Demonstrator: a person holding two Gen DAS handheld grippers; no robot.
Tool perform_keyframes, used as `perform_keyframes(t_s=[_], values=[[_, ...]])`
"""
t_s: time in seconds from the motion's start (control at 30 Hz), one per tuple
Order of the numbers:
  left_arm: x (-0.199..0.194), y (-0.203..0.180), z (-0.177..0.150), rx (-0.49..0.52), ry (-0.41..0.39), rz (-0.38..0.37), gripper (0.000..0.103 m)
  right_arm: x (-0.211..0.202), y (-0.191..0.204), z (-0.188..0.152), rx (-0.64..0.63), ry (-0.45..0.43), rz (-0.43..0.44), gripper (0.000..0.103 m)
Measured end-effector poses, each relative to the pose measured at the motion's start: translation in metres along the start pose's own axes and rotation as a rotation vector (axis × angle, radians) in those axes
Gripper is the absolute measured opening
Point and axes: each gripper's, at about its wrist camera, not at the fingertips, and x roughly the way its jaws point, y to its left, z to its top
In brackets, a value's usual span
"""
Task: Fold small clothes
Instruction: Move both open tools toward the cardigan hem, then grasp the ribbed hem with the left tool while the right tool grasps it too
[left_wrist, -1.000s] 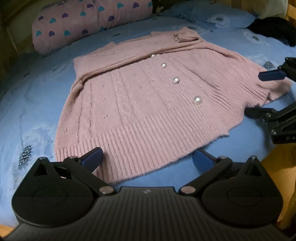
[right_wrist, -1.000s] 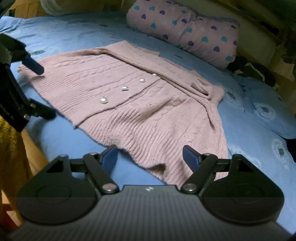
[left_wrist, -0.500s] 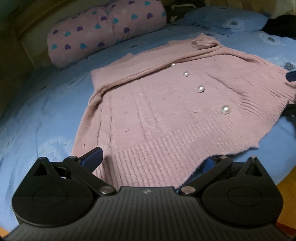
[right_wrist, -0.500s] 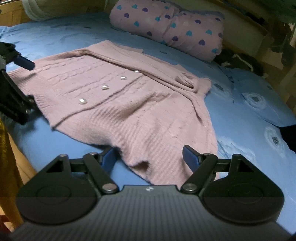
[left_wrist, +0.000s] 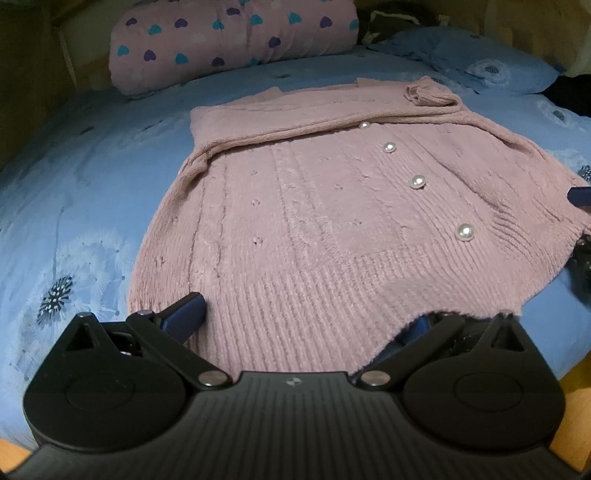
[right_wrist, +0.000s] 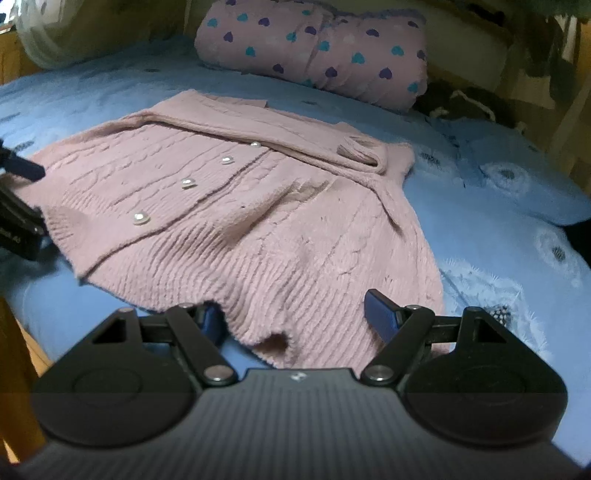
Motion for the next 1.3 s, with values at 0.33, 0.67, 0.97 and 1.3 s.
perform_keyframes(t_s=[0.33,0.67,0.97,1.3], values=[[-0.001,0.001,0.003,-0.017,0.027,-0.002,0.103,0.002,-0.005,-0.002,0.065,0.013,0.006,0.081],[-0.005,-0.001,0.001,-0.015,0.016,0.017,0.103,-0.007,-0.006,-0.004,0.058,0.015,-0.018,0.081],[-0.019,-0.005,-0.01,0.056,-0.064,0.068,0.083,-0.011,-0.003,-0.004,0.013,-0.009,-0.068,0.017],[-0.029,-0.009,0.012,0.029,-0.132,0.035,0.016,-0.019,-0.006,0.005,0.009,-0.081,-0.099,0.008]])
